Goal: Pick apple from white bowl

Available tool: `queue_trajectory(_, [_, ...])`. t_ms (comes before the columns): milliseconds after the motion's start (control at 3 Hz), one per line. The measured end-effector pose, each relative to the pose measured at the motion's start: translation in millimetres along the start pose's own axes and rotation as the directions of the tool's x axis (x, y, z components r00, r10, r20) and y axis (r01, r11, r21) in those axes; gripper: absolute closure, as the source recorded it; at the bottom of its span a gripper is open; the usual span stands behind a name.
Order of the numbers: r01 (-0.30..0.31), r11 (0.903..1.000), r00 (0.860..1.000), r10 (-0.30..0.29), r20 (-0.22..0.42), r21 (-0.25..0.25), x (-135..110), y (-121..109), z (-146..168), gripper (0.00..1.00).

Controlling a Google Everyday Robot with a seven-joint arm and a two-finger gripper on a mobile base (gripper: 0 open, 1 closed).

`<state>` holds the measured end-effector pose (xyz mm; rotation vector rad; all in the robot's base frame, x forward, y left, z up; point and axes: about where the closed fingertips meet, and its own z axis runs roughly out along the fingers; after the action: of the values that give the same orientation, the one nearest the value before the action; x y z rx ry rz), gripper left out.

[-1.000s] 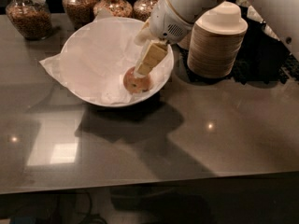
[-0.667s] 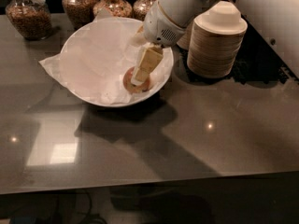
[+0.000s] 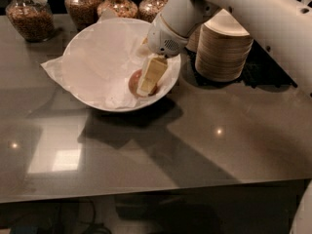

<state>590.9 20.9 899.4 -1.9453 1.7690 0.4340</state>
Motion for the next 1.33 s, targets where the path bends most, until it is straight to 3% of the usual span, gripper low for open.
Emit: queue_trajectory(1333, [-0.057,0.9967,0.996,0.053,-0.071,-0.057,27,-3,46,0.27])
